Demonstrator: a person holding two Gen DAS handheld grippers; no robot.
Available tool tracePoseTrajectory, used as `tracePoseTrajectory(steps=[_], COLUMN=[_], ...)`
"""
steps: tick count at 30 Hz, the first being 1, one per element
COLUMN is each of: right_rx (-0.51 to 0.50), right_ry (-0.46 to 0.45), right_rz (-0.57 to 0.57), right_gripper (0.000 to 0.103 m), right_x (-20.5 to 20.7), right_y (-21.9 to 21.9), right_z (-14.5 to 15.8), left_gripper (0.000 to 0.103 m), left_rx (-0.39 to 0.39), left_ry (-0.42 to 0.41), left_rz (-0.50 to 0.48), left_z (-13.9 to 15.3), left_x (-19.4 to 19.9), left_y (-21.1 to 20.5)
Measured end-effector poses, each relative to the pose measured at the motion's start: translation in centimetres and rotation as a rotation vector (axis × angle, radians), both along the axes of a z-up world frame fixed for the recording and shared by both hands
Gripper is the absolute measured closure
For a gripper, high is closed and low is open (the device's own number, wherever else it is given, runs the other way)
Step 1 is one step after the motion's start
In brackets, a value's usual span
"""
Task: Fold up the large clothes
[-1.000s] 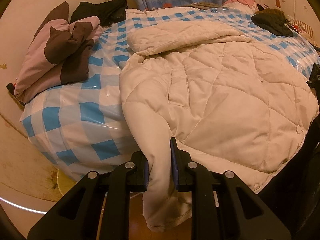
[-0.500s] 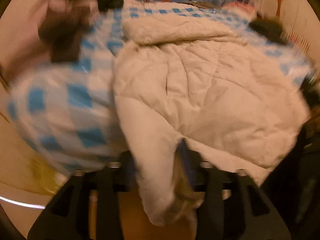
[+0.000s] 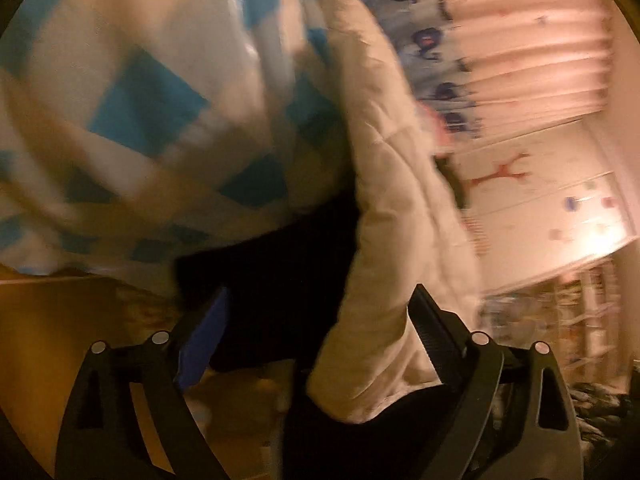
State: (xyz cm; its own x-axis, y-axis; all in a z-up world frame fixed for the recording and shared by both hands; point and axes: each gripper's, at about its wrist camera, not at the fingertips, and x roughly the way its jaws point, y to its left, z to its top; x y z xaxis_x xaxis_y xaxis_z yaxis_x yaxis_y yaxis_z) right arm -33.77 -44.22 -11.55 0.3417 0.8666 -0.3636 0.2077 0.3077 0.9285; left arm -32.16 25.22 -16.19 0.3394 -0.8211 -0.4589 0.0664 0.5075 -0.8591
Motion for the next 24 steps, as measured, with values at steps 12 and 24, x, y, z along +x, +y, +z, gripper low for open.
tracePoseTrajectory(steps=[12, 24], right_rx=[-0.016, 0.200], right_ry=[-0.064, -0.351], right_rz=[-0.005, -0.125], right_gripper=[0.076, 0.084], right_x=[-0.4, 0.2], right_y=[0.1, 0.0], right_z=[1.1, 7.4], left_gripper=[0.021, 0.093], left_rx=[-0.185, 0.019], left_ry=[-0.044, -0.154], left_rz=[-0.195, -0.003], left_z=[-1.3, 11.5], left_x=[0.6, 0.8], left_y=[-5.5, -5.6])
